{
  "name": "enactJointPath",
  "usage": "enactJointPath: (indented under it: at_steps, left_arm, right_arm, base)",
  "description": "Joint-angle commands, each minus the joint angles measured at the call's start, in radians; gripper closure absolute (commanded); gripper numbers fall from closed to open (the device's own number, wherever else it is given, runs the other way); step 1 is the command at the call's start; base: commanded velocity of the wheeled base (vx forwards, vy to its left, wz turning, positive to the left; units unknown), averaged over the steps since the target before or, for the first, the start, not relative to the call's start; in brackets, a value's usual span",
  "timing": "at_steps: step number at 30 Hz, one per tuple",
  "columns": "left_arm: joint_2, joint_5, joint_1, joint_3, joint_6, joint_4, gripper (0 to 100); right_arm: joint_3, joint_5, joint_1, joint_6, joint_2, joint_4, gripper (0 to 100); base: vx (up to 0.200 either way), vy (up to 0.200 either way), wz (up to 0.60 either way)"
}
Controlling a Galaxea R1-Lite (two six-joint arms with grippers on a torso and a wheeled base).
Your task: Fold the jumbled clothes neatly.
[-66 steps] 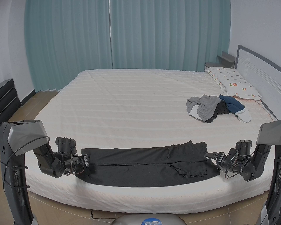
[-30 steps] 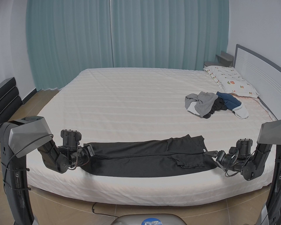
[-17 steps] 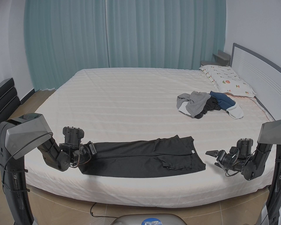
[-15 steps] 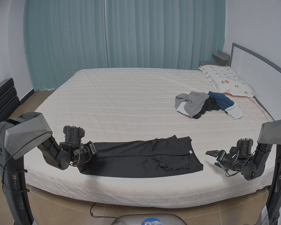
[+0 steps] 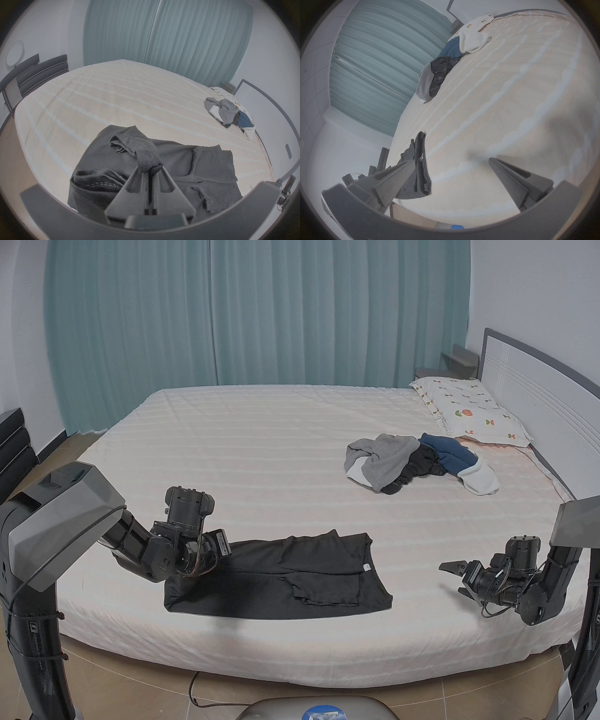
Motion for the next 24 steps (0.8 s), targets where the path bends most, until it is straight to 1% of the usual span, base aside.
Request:
enactJointPath:
  at_steps: [1, 3, 4, 9, 11, 12, 15, 16, 18, 19, 20, 23, 24]
  left_arm:
    - [0.018, 0.004, -0.047, -0.040, -0.002, 0.035, 100]
    - [0.024, 0.004, -0.058, -0.051, -0.004, 0.046, 100]
    - [0.025, 0.012, -0.076, -0.077, -0.015, 0.075, 100]
    - [0.041, 0.016, -0.112, -0.159, -0.032, 0.164, 100]
    - [0.041, 0.016, -0.112, -0.159, -0.032, 0.164, 100]
    - [0.064, 0.018, -0.138, -0.218, -0.055, 0.219, 100]
    - [0.073, 0.018, -0.147, -0.238, -0.062, 0.238, 100]
    - [0.088, 0.018, -0.171, -0.275, -0.078, 0.282, 100]
    - [0.094, 0.019, -0.179, -0.287, -0.084, 0.293, 100]
    - [0.116, 0.026, -0.191, -0.322, -0.101, 0.308, 100]
    - [0.120, 0.030, -0.193, -0.328, -0.104, 0.308, 100]
    - [0.160, 0.076, -0.207, -0.363, -0.113, 0.314, 100]
    - [0.160, 0.076, -0.207, -0.363, -0.113, 0.314, 100]
  right_arm:
    - [0.000, 0.000, 0.002, 0.000, 0.000, -0.001, 0]
    - [0.003, 0.000, 0.002, 0.000, 0.000, -0.001, 0]
    - [0.005, 0.000, 0.005, 0.000, 0.000, -0.001, 0]
    - [0.006, 0.000, 0.005, -0.002, 0.000, -0.001, 0]
    - [0.006, 0.000, 0.005, -0.002, 0.000, -0.001, 0]
    - [0.009, -0.001, 0.006, -0.002, 0.000, -0.001, 0]
    - [0.011, -0.001, 0.006, -0.002, 0.000, -0.004, 0]
    - [0.012, -0.001, 0.006, -0.002, 0.001, -0.021, 0]
    - [0.014, -0.001, 0.006, -0.002, 0.003, -0.022, 0]
    - [0.017, -0.001, 0.006, -0.003, 0.003, -0.024, 0]
    - [0.017, -0.001, 0.006, -0.003, 0.003, -0.024, 0]
    - [0.017, -0.001, 0.006, -0.003, 0.003, -0.024, 0]
    - [0.017, -0.001, 0.006, -0.003, 0.003, -0.024, 0]
  base:
    - [0.000, -0.200, 0.00]
    - [0.000, -0.200, 0.00]
    - [0.000, -0.200, 0.00]
    - [0.000, -0.200, 0.00]
    - [0.000, -0.200, 0.00]
    - [0.000, -0.200, 0.00]
    - [0.000, -0.200, 0.00]
    - [0.000, -0.200, 0.00]
    - [0.000, -0.200, 0.00]
    - [0.000, -0.200, 0.00]
    - [0.000, -0.200, 0.00]
    - [0.000, 0.000, 0.00]
    - [0.000, 0.000, 0.00]
